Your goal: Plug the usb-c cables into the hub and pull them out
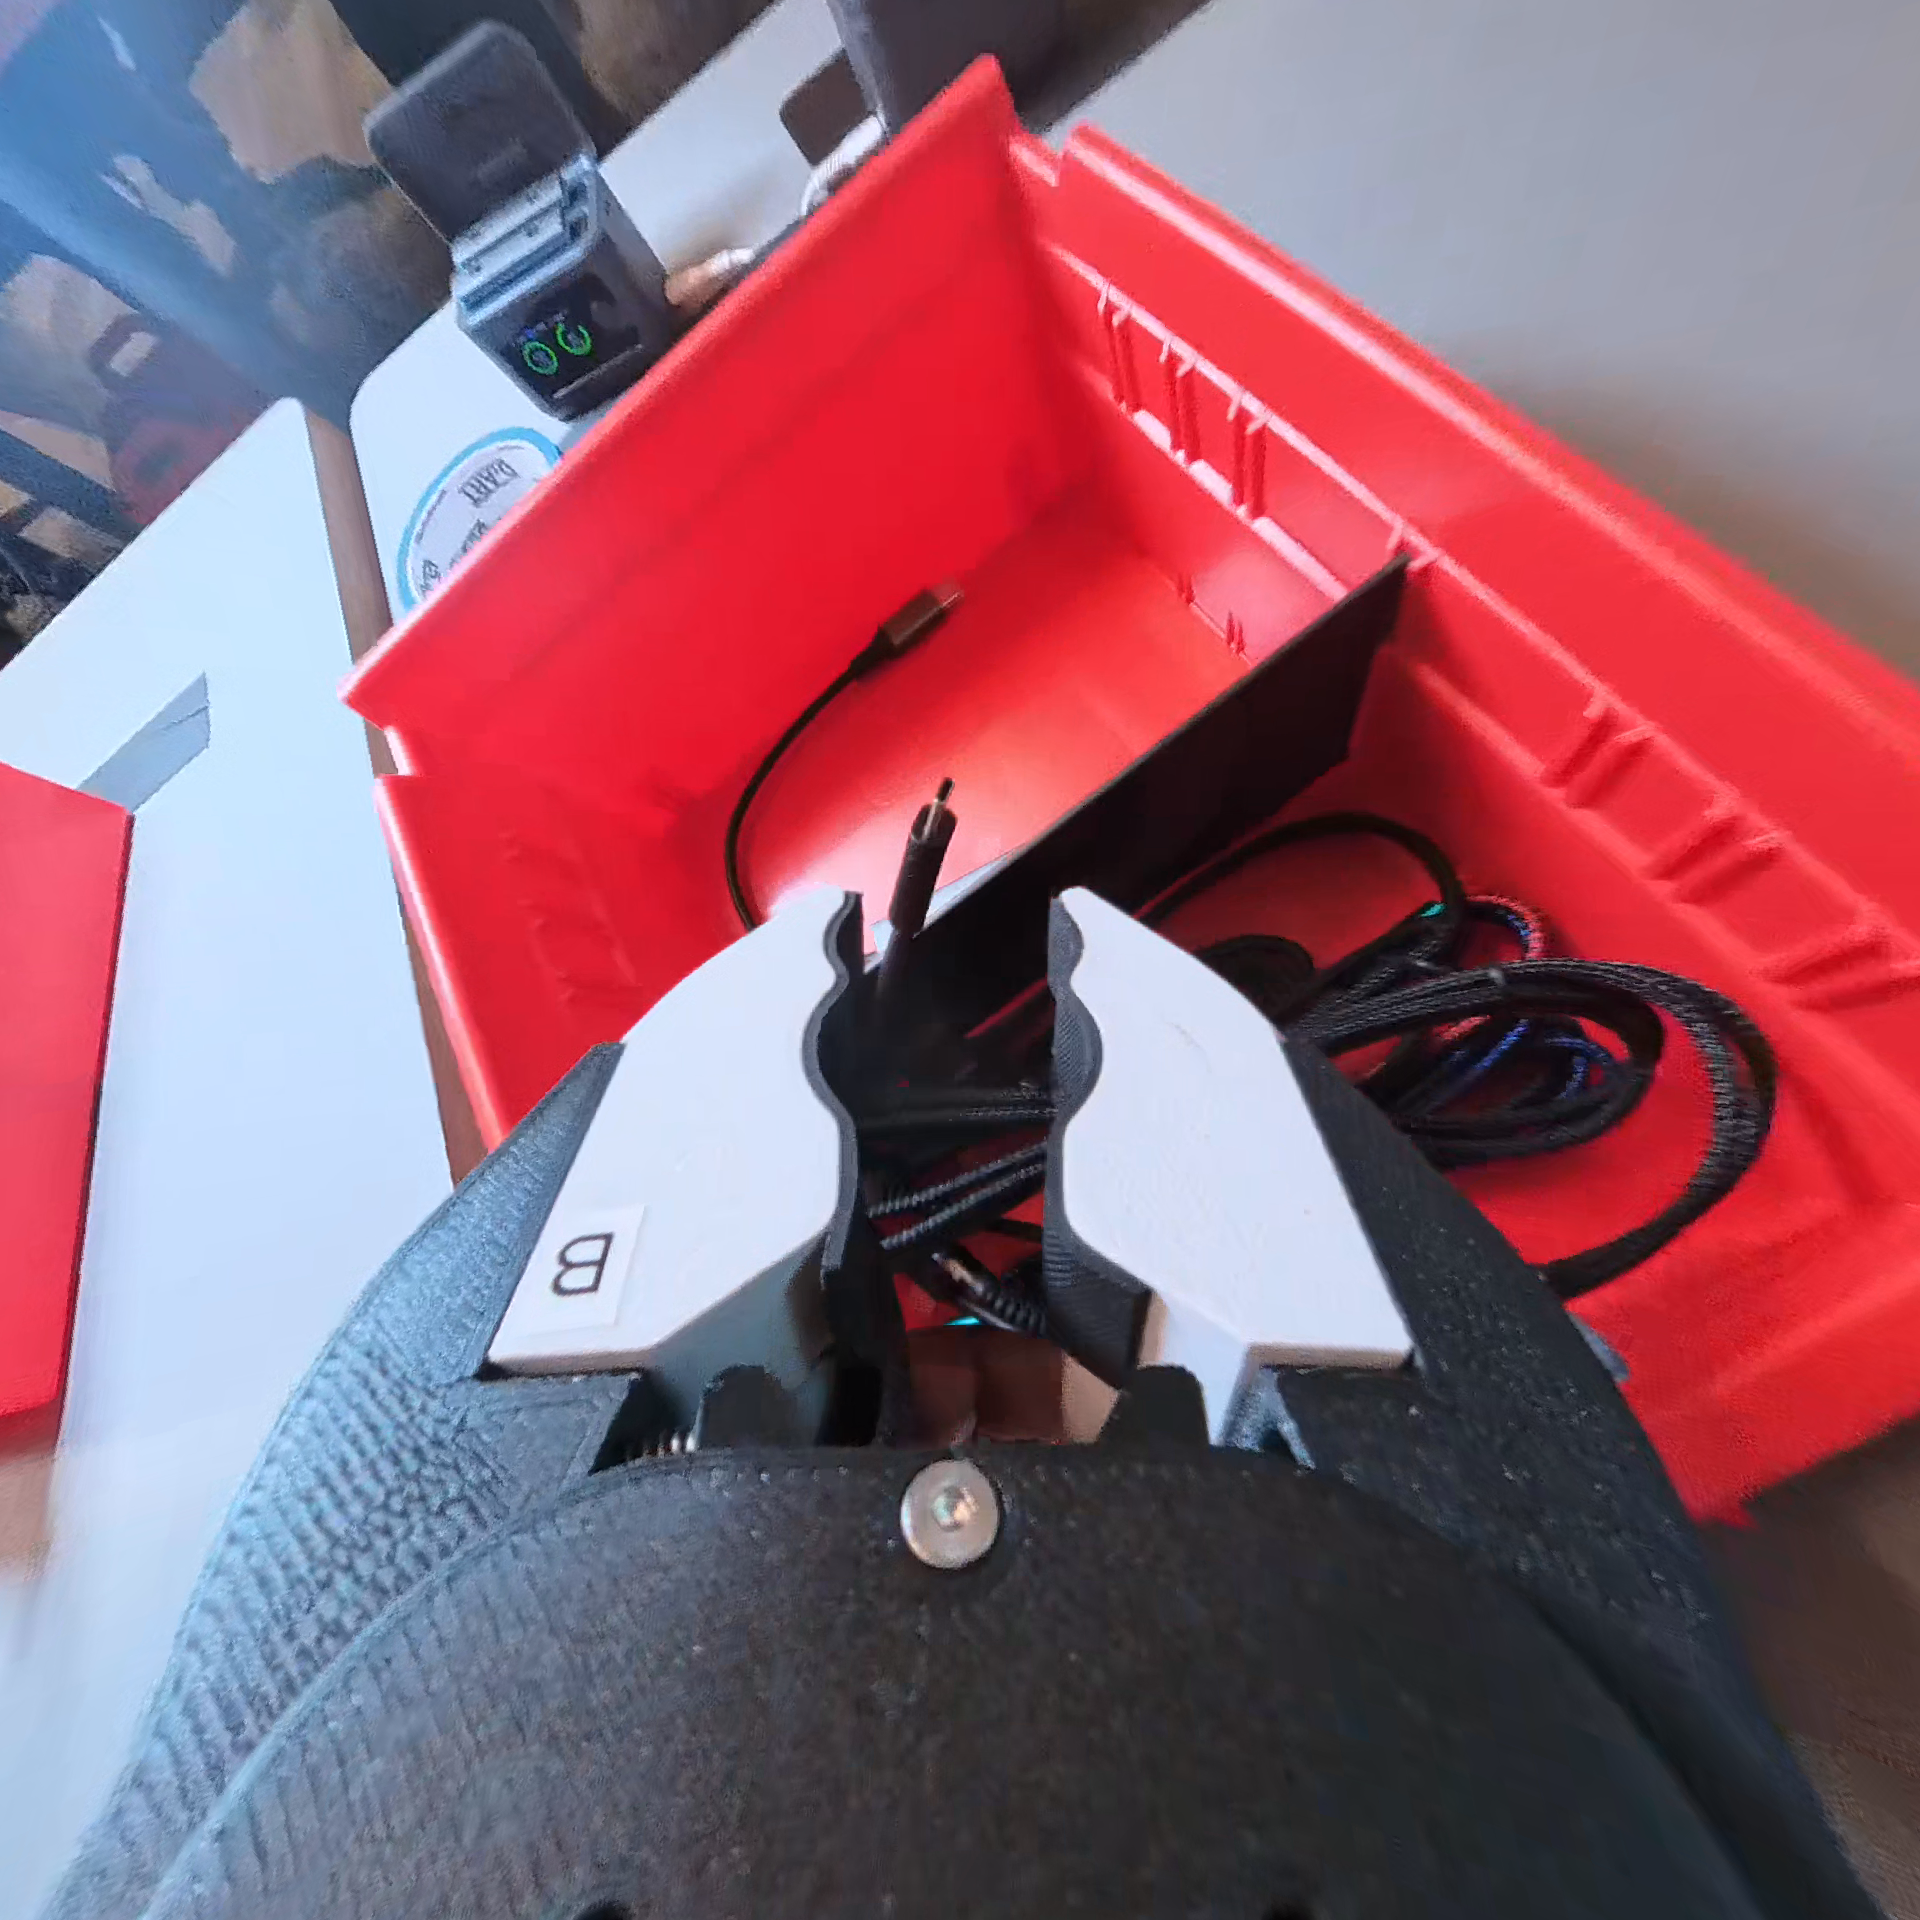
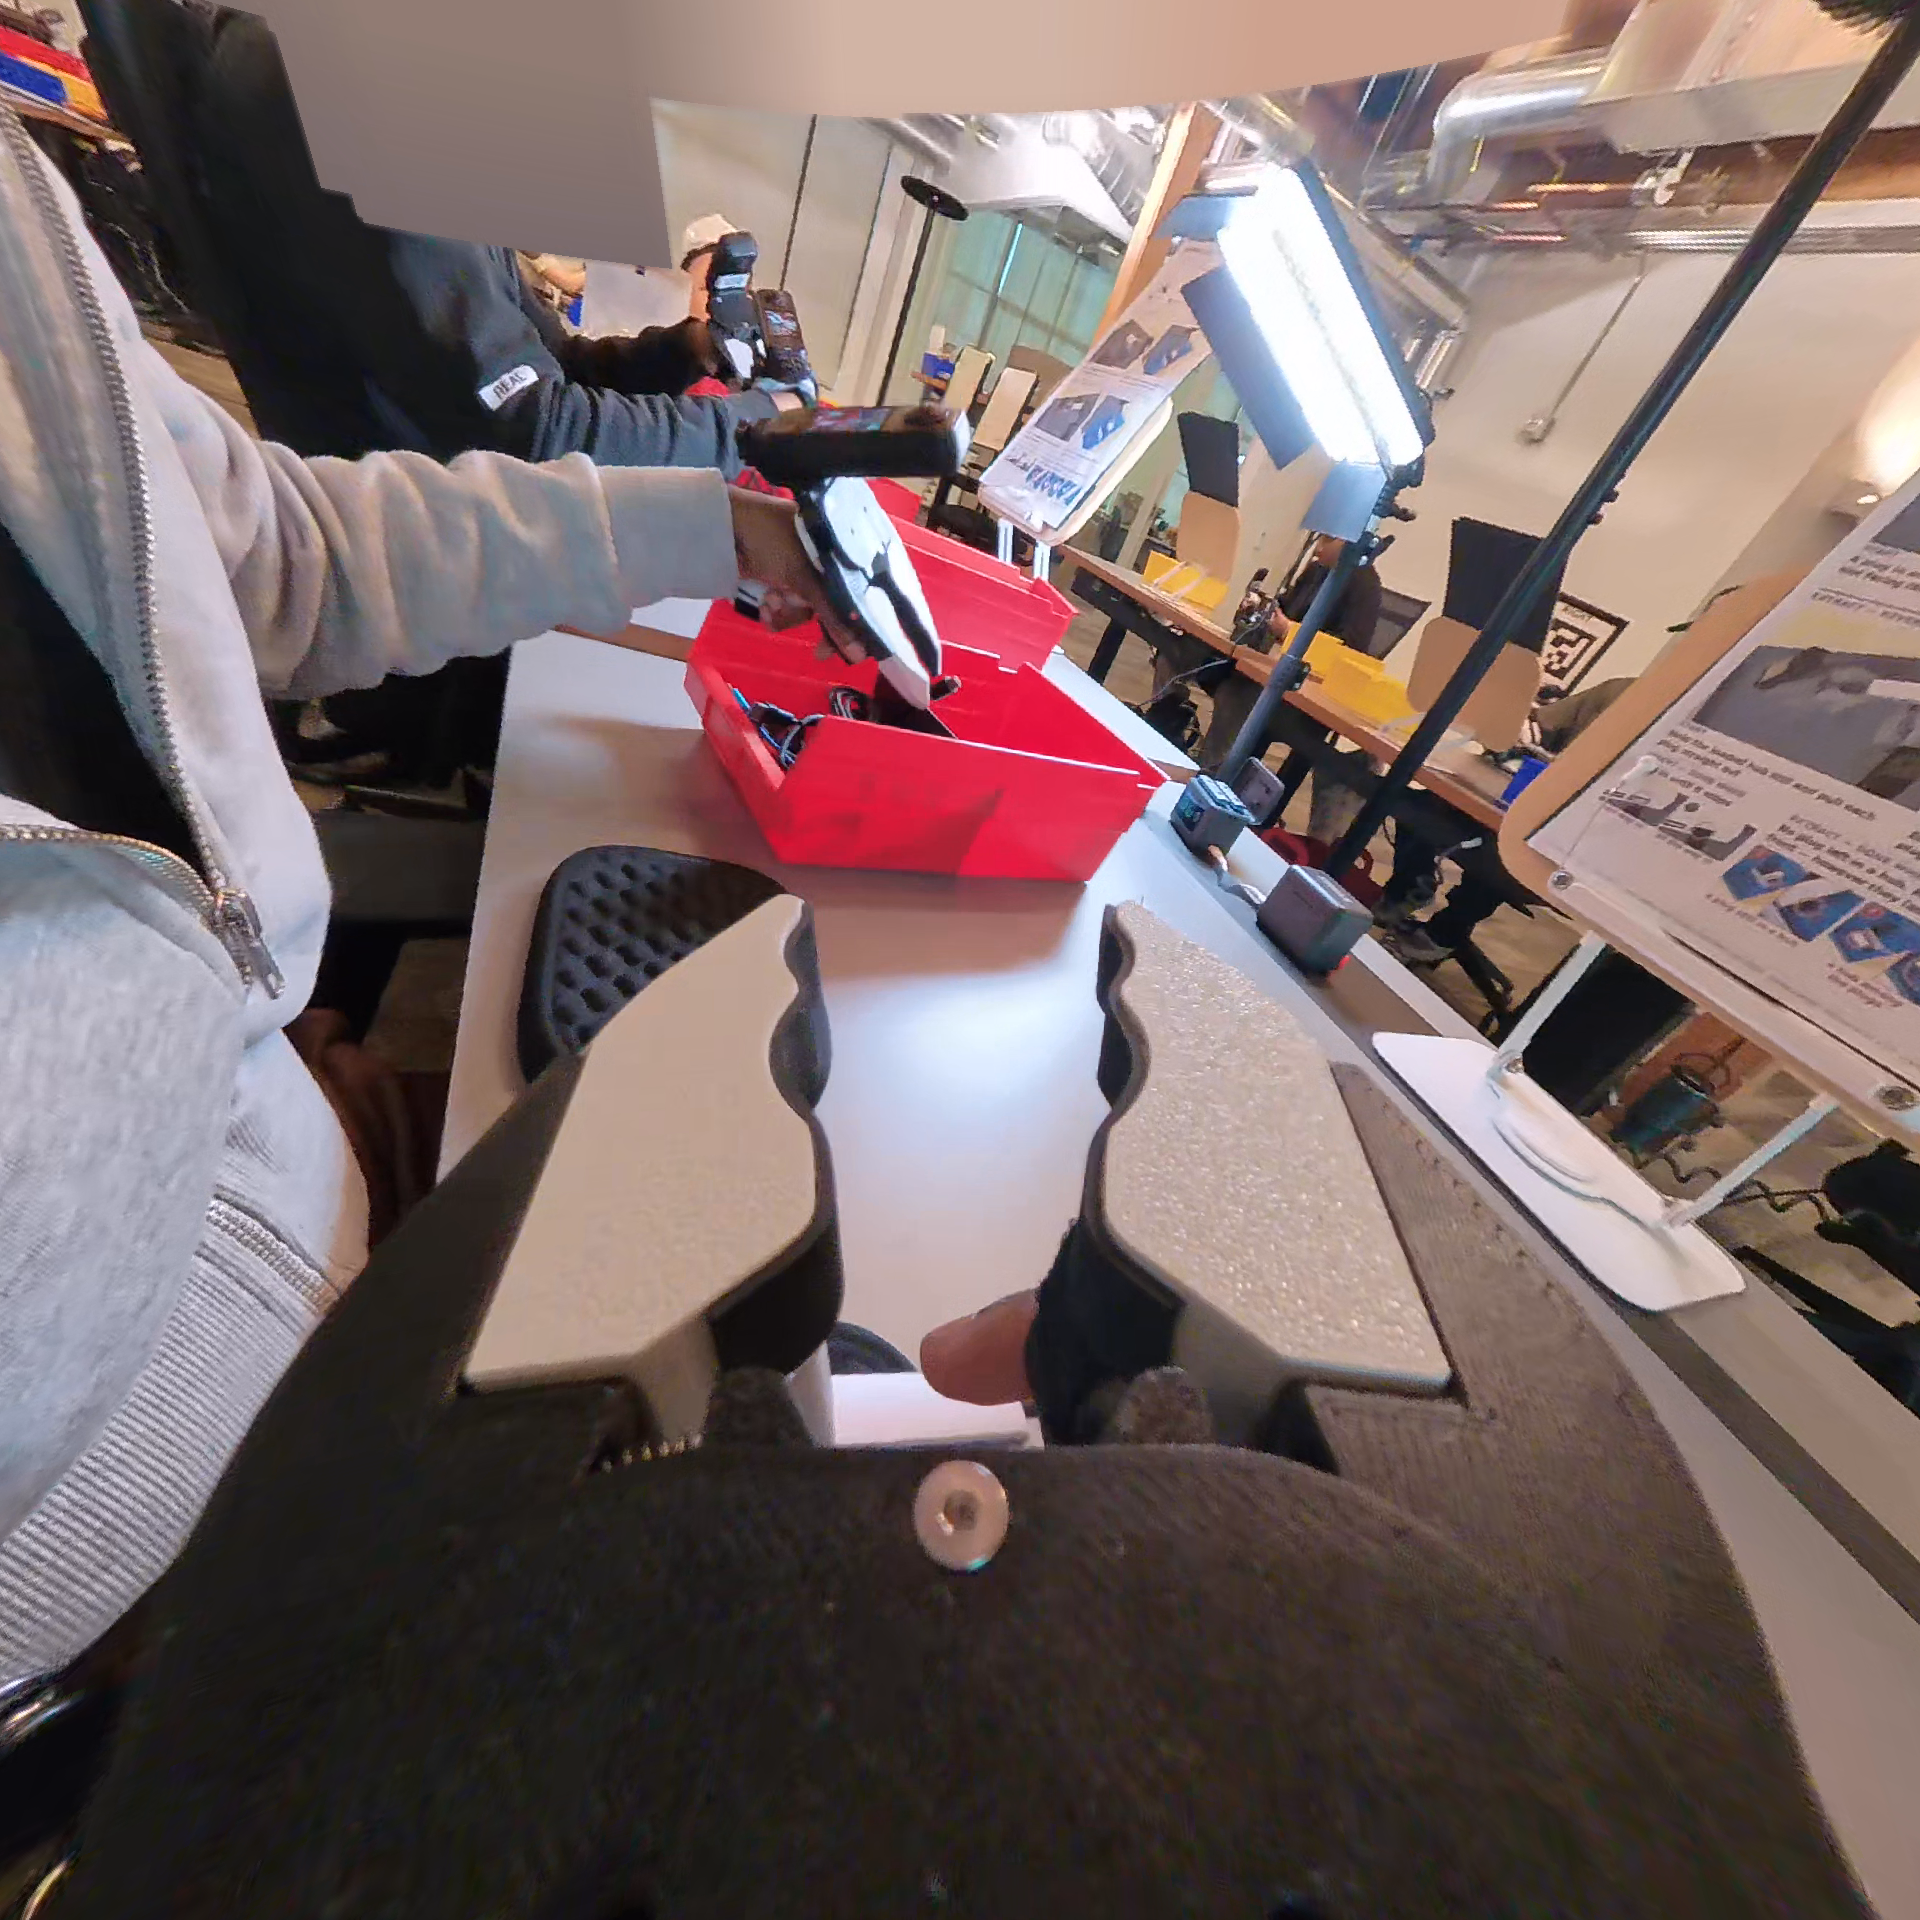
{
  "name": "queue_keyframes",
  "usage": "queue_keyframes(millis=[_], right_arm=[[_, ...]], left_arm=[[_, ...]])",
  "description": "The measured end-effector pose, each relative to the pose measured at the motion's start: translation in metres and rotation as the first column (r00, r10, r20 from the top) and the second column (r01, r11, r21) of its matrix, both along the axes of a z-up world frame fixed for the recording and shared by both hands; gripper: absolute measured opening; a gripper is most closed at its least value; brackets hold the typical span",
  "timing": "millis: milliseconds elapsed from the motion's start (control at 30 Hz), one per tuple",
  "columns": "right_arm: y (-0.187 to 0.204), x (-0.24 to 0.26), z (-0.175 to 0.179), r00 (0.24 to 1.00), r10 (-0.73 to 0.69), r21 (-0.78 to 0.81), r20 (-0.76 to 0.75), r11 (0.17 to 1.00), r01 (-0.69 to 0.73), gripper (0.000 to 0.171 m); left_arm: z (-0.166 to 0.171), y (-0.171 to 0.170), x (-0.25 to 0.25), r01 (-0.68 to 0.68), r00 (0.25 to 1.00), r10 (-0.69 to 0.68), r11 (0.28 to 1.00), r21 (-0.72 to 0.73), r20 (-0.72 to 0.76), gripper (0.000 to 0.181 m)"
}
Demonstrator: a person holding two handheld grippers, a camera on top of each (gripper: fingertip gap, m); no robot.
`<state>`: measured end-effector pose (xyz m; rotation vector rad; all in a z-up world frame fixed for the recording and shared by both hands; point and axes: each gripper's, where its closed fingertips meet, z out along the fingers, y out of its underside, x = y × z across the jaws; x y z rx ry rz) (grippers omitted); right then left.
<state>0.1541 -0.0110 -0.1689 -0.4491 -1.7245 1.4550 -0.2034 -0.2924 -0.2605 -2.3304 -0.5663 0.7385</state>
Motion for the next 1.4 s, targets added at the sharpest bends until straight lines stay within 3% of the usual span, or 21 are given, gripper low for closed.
queue_keyframes(millis=[33,100,267,500,800,1000,1067,1200,1400], right_arm=[[0.003,0.000,0.000,1.000,-0.012,0.004,-0.003,1.000,0.012,0.051],[0.009,0.001,0.001,0.999,-0.032,0.002,-0.010,0.999,0.032,0.050],[0.019,0.005,0.009,0.997,-0.055,-0.042,-0.048,0.998,0.053,0.046],[0.019,0.005,0.011,0.995,-0.067,-0.042,-0.071,0.997,0.064,0.043],[0.016,0.009,0.018,0.992,-0.076,-0.024,-0.101,0.997,0.074,0.039],[0.015,0.007,0.016,0.994,-0.076,-0.027,-0.080,0.997,0.074,0.039],[0.014,0.005,0.014,0.995,-0.072,-0.035,-0.064,0.997,0.070,0.039],[0.010,0.002,0.012,0.997,-0.071,-0.056,-0.041,0.996,0.069,0.037],[0.003,-0.017,0.013,0.988,-0.130,-0.177,0.087,0.974,0.143,0.030]], left_arm=[[-0.005,-0.002,-0.004,-0.008,1.000,0.008,1.000,-0.027,-0.010,0.030],[-0.005,-0.006,-0.011,-0.034,0.998,0.031,0.998,-0.051,-0.046,0.010],[0.033,-0.020,-0.009,-0.051,0.993,0.053,0.998,0.021,-0.103,0.009],[0.119,-0.035,0.005,-0.022,0.965,0.081,0.973,0.232,-0.248,0.008],[0.193,-0.040,0.004,0.008,0.855,0.151,0.952,0.305,-0.496,0.008],[0.236,-0.029,0.030,0.129,0.792,0.171,0.892,0.434,-0.586,0.008],[0.257,-0.026,0.045,0.184,0.736,0.179,0.875,0.447,-0.653,0.008],[0.292,-0.014,0.083,0.261,0.531,0.192,0.890,0.375,-0.825,0.008],[0.278,0.050,0.166,0.339,0.342,0.037,0.927,0.160,-0.939,0.007]])
